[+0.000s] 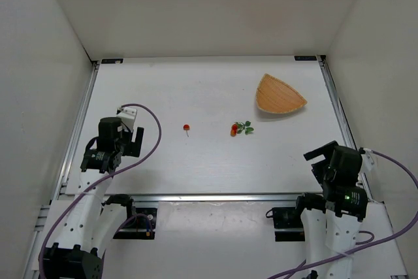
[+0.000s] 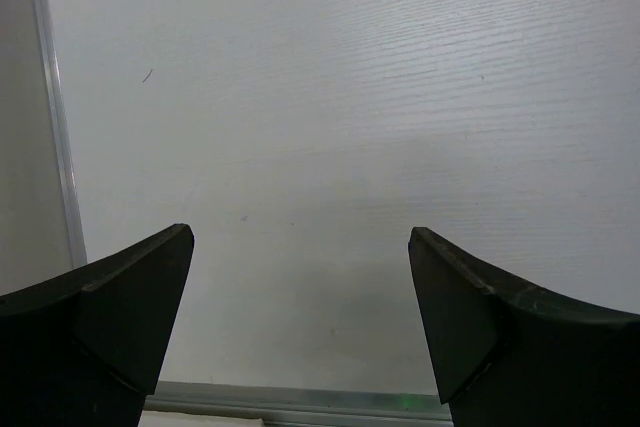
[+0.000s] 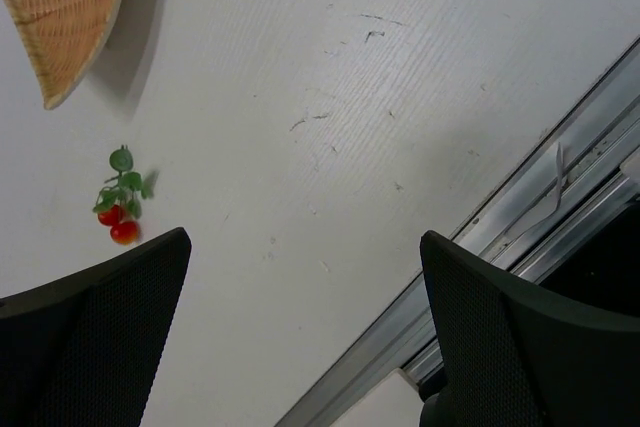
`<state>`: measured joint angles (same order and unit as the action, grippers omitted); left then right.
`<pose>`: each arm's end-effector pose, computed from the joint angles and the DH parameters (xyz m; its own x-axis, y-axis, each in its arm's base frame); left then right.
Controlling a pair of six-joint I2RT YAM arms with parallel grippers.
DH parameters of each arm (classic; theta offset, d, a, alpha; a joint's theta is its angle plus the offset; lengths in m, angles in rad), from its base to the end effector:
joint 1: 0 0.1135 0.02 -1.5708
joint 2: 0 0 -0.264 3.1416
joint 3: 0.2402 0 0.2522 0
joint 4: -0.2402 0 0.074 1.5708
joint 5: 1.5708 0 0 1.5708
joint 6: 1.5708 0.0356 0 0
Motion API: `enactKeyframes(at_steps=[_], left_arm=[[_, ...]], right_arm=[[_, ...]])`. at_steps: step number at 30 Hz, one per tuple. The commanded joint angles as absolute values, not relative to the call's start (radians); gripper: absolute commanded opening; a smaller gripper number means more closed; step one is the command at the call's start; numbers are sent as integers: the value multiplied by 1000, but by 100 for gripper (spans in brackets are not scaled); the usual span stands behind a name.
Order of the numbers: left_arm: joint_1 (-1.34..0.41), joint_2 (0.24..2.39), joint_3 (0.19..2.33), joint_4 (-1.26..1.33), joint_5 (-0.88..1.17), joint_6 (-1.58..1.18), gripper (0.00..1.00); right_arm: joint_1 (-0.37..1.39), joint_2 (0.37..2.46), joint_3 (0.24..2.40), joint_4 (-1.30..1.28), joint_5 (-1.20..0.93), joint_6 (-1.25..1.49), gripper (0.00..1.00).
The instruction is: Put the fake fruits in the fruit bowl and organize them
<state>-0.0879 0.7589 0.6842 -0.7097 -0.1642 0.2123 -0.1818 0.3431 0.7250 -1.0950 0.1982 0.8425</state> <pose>0.1543 -0.0078 0.2596 -0.6939 0.2698 -0.6676 0.1203 0.9575 0.2620 0.0565 -0.0175 0.2780 -0.1866 0.7783 -0.5995 0.6957 0.5356 0.4787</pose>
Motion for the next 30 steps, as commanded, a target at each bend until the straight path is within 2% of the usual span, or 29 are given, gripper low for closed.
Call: enactKeyframes(at_steps=[1, 4, 9, 14, 18, 24, 30], left_arm=[[-83, 744, 710, -692, -114, 225, 100], [-83, 744, 710, -692, -68, 238, 100], [-83, 744, 701, -713, -38, 272, 100], [-65, 744, 644, -724, -18, 291, 100], [-55, 744, 635, -724, -18, 291, 100], [-46, 744, 617, -724, -18, 301, 100], [-37, 753, 607, -724, -28, 301, 100]], right_arm=[[-178, 380, 758, -1019, 155, 746, 100], [-178, 472, 769, -916, 75, 648, 100], [-118, 760, 842, -781, -34, 600, 100], [319, 1119, 1027, -723, 227, 575, 100], [492, 1450, 1170, -666, 173, 566, 100], [543, 1785, 1367, -623, 138, 633, 100], [543, 1956, 1526, -672, 192, 736, 100]])
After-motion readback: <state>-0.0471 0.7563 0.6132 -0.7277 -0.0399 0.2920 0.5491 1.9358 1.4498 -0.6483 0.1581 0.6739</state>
